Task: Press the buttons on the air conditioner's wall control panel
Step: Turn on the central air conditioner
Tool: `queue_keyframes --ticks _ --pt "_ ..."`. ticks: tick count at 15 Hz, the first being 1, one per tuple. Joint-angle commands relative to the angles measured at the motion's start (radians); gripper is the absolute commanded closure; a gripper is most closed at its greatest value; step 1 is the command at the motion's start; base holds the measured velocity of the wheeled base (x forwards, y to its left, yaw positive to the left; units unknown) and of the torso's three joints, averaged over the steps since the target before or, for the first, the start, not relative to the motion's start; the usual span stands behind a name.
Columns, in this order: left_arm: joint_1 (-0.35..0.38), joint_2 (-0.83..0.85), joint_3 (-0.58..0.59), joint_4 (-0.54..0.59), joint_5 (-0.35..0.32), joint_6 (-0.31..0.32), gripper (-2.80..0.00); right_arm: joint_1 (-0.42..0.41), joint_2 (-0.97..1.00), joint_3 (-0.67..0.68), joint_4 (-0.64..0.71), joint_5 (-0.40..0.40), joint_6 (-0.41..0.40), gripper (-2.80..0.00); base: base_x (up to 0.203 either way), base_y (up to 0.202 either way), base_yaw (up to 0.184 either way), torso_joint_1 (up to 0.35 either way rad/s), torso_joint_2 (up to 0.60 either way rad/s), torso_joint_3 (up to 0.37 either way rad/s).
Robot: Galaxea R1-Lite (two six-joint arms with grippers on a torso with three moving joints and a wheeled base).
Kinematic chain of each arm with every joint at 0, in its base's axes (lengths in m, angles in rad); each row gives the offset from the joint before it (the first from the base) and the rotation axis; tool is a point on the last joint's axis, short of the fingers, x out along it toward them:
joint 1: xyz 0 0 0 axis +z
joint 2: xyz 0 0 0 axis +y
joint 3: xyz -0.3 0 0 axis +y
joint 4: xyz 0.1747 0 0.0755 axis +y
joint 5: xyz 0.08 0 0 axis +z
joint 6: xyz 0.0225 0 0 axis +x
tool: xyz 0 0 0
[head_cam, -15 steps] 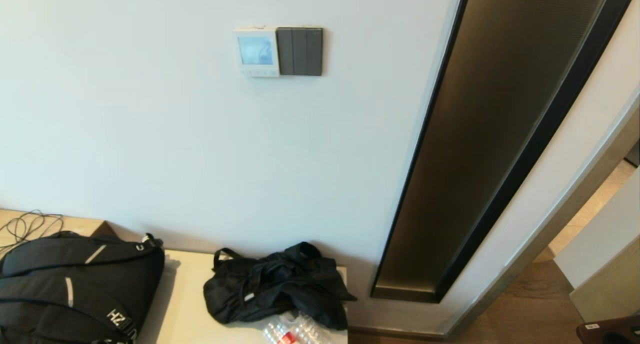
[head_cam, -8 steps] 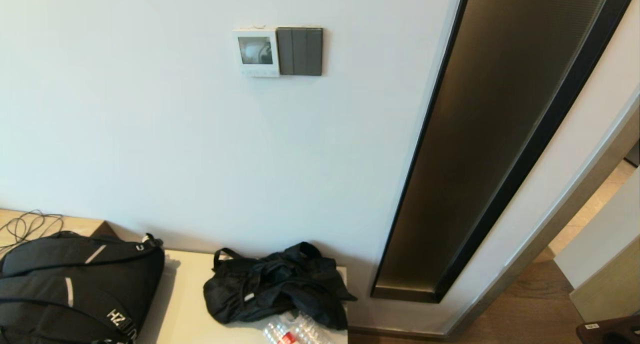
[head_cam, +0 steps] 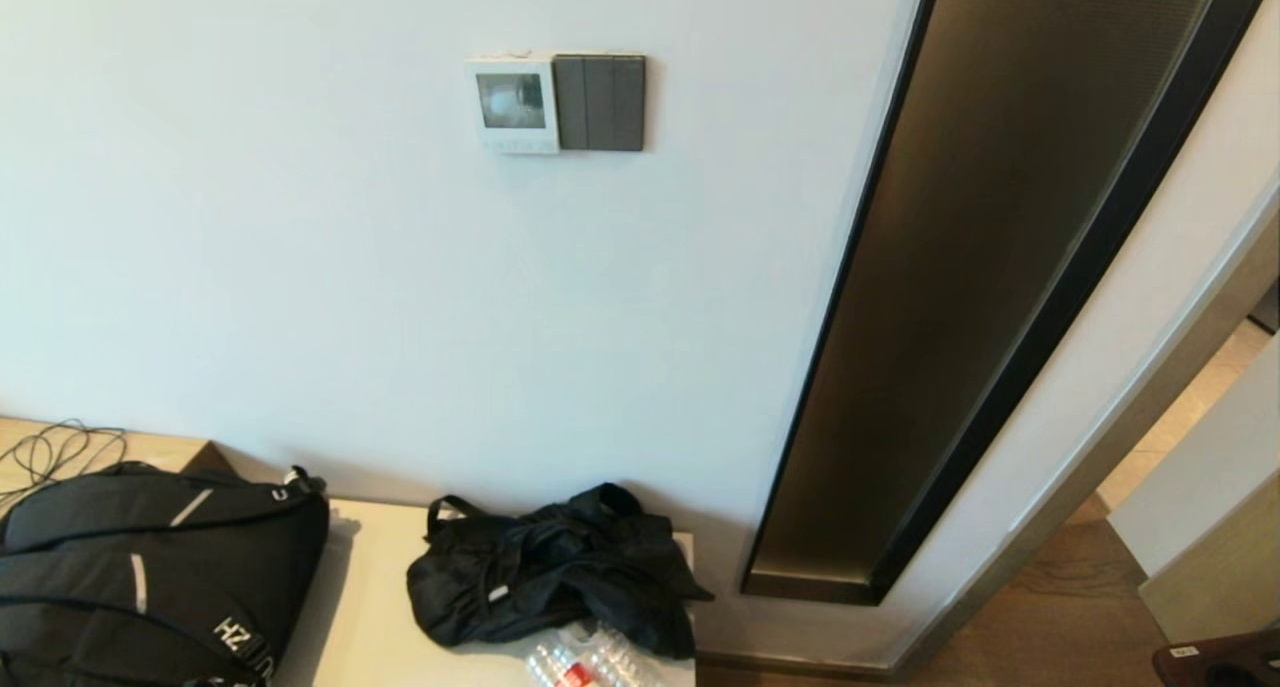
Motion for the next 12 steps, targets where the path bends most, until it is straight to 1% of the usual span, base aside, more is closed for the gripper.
queue_keyframes --ticks 1,4,6,9,12 --pt "-0.009 0.162 -0.151 -0.001 -0.007 -0.006 0.0 0.0 0.002 0.0 0.0 0.0 0.0 0.0 0.0 0.0 0.0 0.0 0.0 0.0" --pt "-0.043 0.385 -0.325 -0.032 -0.012 -0.037 0.0 0.001 0.002 0.0 0.0 0.0 0.0 0.0 0.0 0.0 0.0 0.0 0.0 0.0" --pt "-0.058 0.547 -0.408 -0.094 -0.026 -0.048 0.0 0.002 0.002 0.0 0.0 0.0 0.0 0.0 0.0 0.0 0.0 0.0 0.0 0.0" --pt "-0.067 0.79 -0.546 -0.207 -0.08 -0.055 0.0 0.001 0.002 0.0 0.0 0.0 0.0 0.0 0.0 0.0 0.0 0.0 0.0 0.0" --pt "-0.079 0.994 -0.708 -0.259 -0.12 -0.058 0.0 0.0 0.002 0.0 0.0 0.0 0.0 0.0 0.0 0.0 0.0 0.0 0.0 0.0"
